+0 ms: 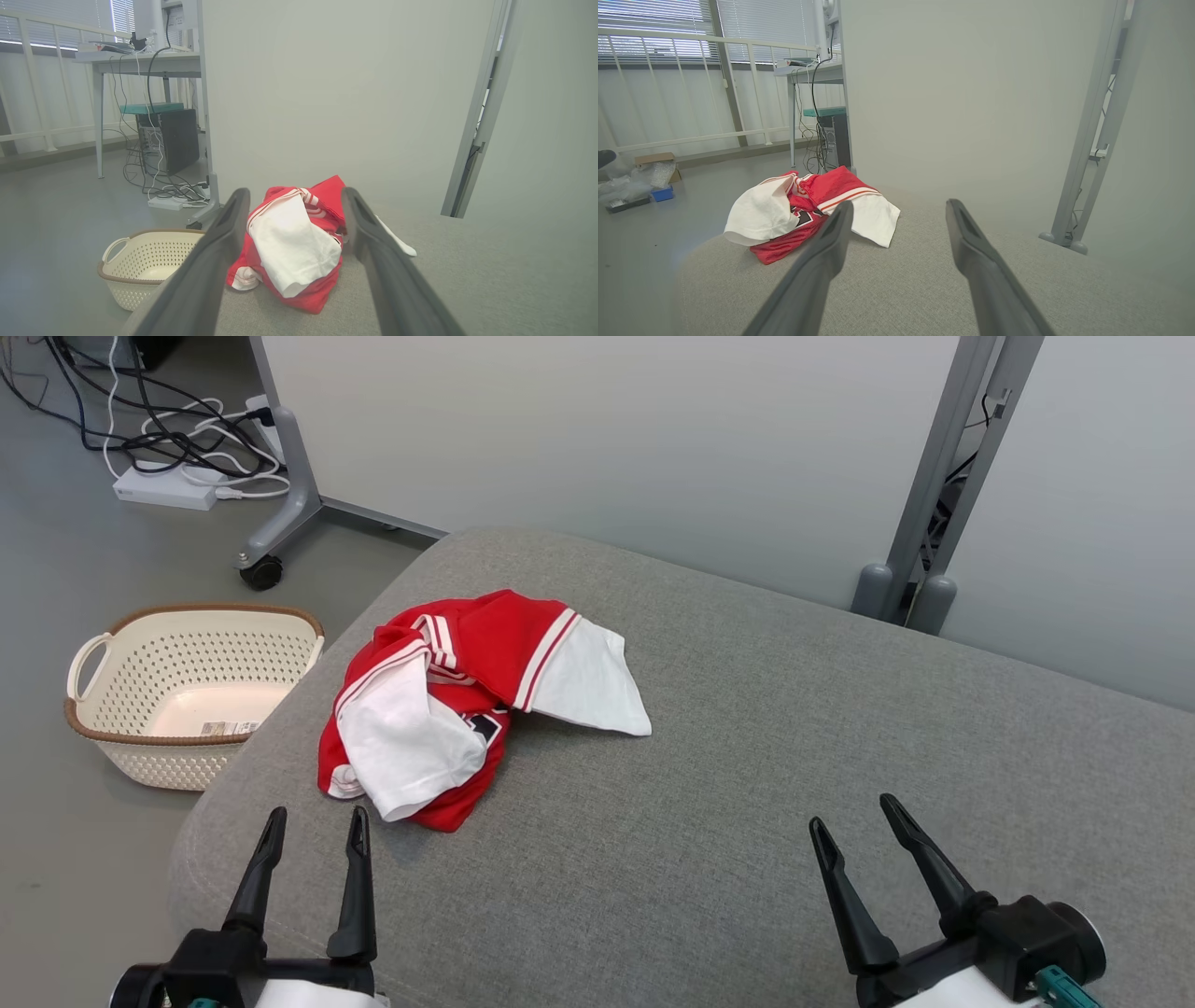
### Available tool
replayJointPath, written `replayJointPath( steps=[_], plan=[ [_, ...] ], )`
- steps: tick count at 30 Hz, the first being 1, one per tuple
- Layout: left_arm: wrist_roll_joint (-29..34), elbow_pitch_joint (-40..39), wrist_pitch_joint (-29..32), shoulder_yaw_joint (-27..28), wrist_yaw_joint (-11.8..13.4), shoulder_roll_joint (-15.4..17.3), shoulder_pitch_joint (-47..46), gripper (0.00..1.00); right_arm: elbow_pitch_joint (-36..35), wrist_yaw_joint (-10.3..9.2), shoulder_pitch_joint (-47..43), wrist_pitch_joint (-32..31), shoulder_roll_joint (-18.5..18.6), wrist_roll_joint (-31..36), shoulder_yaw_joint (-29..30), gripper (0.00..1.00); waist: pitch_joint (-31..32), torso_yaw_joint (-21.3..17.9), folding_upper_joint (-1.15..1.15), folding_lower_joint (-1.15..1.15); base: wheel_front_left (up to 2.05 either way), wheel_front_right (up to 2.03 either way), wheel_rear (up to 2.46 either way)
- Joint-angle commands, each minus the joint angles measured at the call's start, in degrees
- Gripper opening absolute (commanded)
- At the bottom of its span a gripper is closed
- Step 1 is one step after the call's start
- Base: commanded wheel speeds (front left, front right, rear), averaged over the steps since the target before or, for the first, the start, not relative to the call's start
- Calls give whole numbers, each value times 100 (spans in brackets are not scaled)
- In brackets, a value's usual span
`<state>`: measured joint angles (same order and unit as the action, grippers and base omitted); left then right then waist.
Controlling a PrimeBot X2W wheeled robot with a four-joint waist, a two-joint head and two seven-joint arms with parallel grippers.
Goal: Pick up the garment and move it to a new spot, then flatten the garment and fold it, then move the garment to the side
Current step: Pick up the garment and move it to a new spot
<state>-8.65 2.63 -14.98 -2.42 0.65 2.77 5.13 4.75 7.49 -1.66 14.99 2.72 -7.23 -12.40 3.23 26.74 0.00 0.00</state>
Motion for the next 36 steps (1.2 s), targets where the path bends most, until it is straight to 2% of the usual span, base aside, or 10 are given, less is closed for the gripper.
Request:
replayJointPath(
  steps=[1, 9, 14, 18, 25, 29, 31, 36],
  plan=[
    [66, 123, -23, 40, -24, 25, -54, 100, 20, 1, 13, 36, 34, 5, -10, 100, -53, -25, 0, 0, 0, 0, 0],
    [-117, 386, -23, 213, 1, 22, -552, 100, -24, 1, 155, 36, 34, 194, 9, 100, -380, -161, 0, 0, 0, 0, 0],
    [-637, 726, -23, 328, -36, 25, -1054, 100, -57, 1, 332, 36, 128, 327, 5, 100, -797, -247, 0, 0, 0, 0, 0],
    [-958, 1223, -23, 423, -76, 22, -1619, 100, -48, 1, 524, 36, 272, 367, -41, 100, -1138, -314, 0, 0, 0, 0, 0],
    [-545, 2027, -23, 700, -91, 180, -2644, 100, -91, 1, 805, 36, 423, 388, -71, 100, -1623, -522, 0, 0, 0, 0, 0],
    [-552, 2638, -22, 854, -51, 232, -3198, 100, -125, 1, 942, 36, 511, 404, -78, 100, -1923, -636, 0, 0, 0, 0, 0],
    [-660, 3046, 6, 895, -101, 244, -3459, 100, -146, 1, 996, 36, 556, 412, -84, 100, -2056, -691, 0, 0, 0, 0, 0],
    [-924, 3798, 305, 1086, -18, 334, -4084, 100, -179, 1, 1089, 36, 610, 380, -76, 100, -2323, -814, 0, 0, 0, 0, 0]
  ],
)
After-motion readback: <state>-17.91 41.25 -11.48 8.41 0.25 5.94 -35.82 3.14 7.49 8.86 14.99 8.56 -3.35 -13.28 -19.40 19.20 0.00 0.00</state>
